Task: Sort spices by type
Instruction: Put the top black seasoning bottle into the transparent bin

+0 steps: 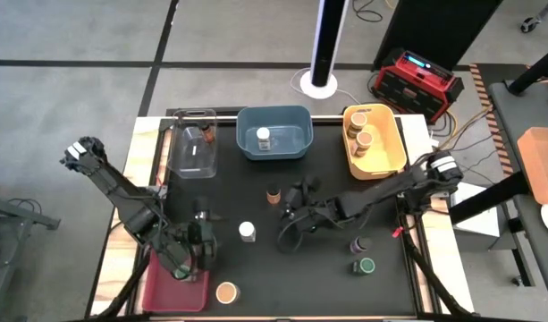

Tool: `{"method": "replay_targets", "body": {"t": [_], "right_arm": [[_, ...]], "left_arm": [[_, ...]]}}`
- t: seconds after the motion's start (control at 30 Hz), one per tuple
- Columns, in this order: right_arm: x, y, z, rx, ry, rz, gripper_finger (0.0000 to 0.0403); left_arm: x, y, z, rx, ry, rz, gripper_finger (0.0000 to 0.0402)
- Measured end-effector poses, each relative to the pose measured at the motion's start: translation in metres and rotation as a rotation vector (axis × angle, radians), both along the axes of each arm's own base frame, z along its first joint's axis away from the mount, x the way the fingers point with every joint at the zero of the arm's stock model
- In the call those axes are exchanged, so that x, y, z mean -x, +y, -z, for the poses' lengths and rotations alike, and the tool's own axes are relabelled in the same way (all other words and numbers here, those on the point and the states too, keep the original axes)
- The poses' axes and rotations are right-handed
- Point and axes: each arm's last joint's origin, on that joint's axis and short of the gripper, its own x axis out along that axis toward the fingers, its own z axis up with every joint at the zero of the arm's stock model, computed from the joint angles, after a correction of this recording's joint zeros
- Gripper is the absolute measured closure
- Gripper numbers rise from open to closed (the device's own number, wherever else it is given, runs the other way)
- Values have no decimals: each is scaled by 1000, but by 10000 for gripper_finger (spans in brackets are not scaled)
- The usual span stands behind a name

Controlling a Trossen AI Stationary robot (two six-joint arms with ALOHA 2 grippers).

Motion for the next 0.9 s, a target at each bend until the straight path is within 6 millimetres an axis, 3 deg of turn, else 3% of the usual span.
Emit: {"method": "replay_targets", "body": {"t": [0.2,0.37,0.9], "right_arm": [[-15,-6,31,77,-15,77,37],[-21,-9,44,52,-33,102,37],[-33,-35,55,-74,-103,92,37]], "left_arm": [[0,2,-1,-41,-27,-42,174],[0,2,-1,-56,-23,-38,174],[1,3,6,-99,-12,-43,174]]}}
